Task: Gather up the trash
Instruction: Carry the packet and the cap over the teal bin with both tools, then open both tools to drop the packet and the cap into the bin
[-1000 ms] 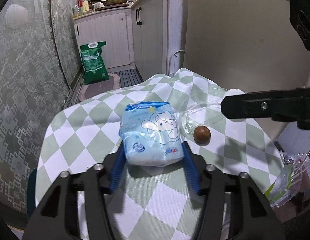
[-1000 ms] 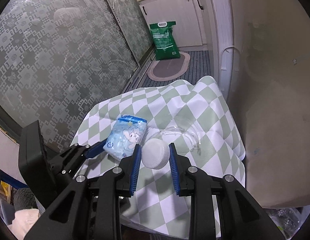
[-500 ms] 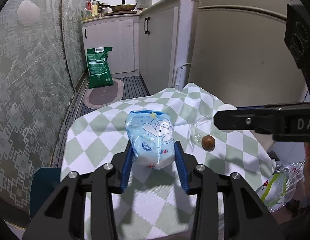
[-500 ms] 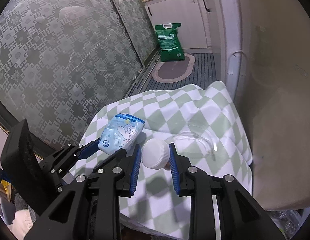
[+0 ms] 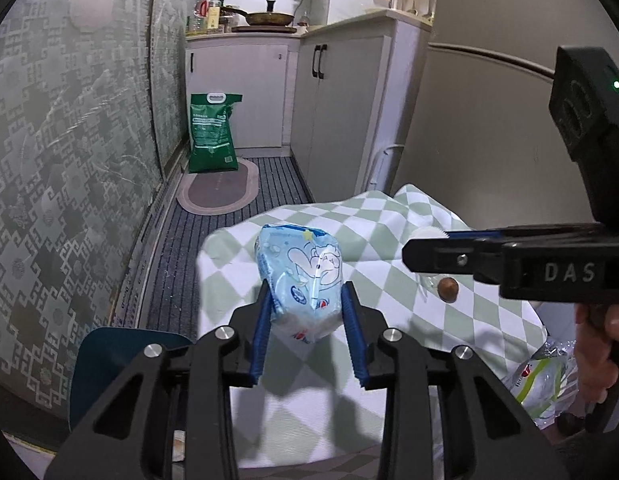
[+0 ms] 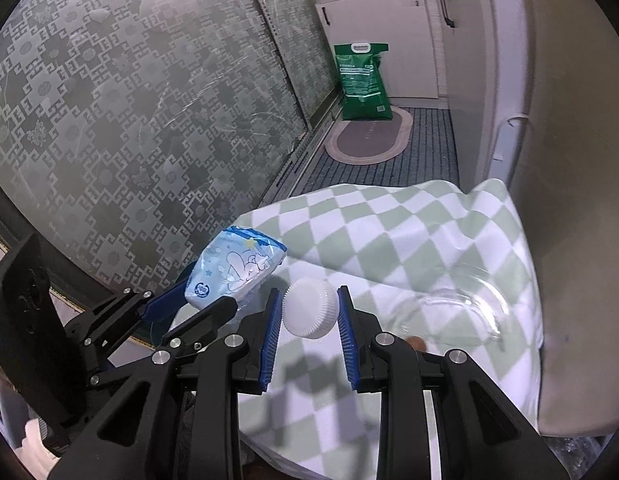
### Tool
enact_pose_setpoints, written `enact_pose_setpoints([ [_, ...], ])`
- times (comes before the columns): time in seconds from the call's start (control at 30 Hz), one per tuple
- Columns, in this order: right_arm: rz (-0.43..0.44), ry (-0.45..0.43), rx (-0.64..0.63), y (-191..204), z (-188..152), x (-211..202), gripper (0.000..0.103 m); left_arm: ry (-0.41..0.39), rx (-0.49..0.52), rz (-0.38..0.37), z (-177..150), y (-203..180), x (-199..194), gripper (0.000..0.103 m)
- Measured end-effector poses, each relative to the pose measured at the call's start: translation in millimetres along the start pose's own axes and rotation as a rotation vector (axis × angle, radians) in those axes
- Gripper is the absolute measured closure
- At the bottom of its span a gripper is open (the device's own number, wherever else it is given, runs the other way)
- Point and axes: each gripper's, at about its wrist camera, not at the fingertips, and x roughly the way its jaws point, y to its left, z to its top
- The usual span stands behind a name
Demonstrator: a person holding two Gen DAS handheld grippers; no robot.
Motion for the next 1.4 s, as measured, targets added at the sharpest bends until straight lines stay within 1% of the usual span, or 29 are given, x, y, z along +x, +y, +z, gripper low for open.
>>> enact_pose_setpoints([
  [0.13,0.016,0.007,-0.016,13.3,3.9,8.3,0.075,-0.016,-0.023,0.020,2.1,13.9,-7.8,0.067],
  [0.47,0.053,0.031,-0.052,45.8,12.9,31.8,0.075,-0.040,-0.102,0.071,2.3,63.2,-30.9,0.067],
  [0.73,0.073,0.058,-0.081,70.2,18.4,54.8,0.075,-0.029,-0.172,0.086,-4.8,103.3,-42.0,0.067],
  [0.87,0.089,0.072,-0.098,83.4,20.3,65.8,0.075,-0.009,-0.225,0.085,-10.2,124.7,-43.9,0.067],
  [1.07,0.120,0.094,-0.136,110.6,22.6,83.1,0.075,0.052,-0.311,0.079,-21.7,156.5,-40.1,0.066],
  [1.27,0.144,0.117,-0.171,135.3,23.8,99.6,0.075,0.113,-0.357,0.072,-34.3,179.3,-34.9,0.065],
  [1.4,0.149,0.139,-0.195,150.7,24.8,112.4,0.075,0.154,-0.386,0.057,-43.0,193.2,-30.9,0.062],
])
